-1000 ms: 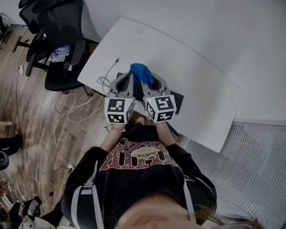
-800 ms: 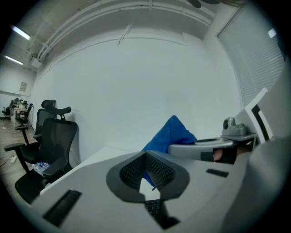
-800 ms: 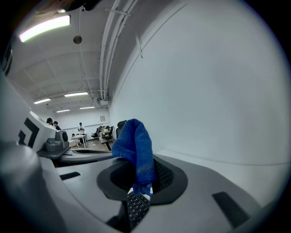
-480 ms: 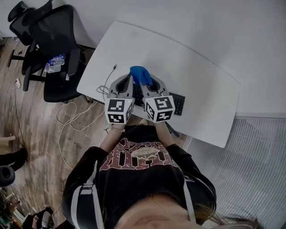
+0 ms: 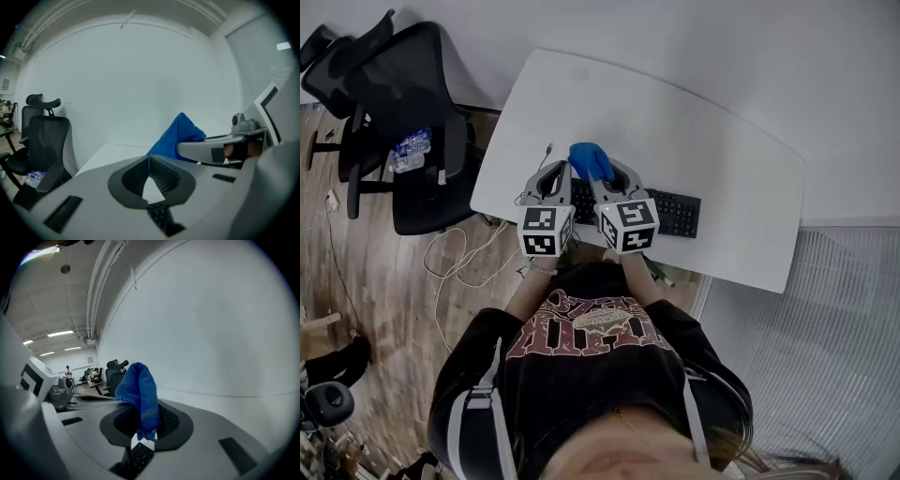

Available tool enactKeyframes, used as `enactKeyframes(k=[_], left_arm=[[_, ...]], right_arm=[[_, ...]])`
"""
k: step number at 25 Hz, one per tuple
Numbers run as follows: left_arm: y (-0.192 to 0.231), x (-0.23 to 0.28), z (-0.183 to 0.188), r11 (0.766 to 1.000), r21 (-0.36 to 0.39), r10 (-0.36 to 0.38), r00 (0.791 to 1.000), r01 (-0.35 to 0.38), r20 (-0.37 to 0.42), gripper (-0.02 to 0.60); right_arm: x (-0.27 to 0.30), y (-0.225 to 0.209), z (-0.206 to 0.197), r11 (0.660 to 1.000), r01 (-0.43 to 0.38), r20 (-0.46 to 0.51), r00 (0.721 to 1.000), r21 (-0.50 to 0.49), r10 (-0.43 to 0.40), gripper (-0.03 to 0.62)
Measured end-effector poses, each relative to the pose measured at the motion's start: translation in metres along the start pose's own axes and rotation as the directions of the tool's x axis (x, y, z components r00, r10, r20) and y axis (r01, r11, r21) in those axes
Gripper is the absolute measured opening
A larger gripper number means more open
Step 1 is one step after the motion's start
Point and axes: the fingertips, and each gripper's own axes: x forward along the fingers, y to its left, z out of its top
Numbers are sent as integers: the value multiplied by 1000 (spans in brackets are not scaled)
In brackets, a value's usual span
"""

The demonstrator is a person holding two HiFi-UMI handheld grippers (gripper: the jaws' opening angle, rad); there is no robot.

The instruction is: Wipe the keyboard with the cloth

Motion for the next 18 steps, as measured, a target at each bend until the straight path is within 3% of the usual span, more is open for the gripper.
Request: enactKeyframes(k=[9,14,18], left_arm=[[49,2,-58,999,8,-31,991,33,-132,35],[62,6,-103,998,19,-55,971,62,-234,35],[68,7,-134,996,-15,-88,947,87,-308,34]], right_arm=[[29,13,-38,996,82,-71,994,34,-80,64],[42,20,-63,995,101,-130,987,25,-97,64],[55,28,-78,994,99,-157,984,51,-90,64]])
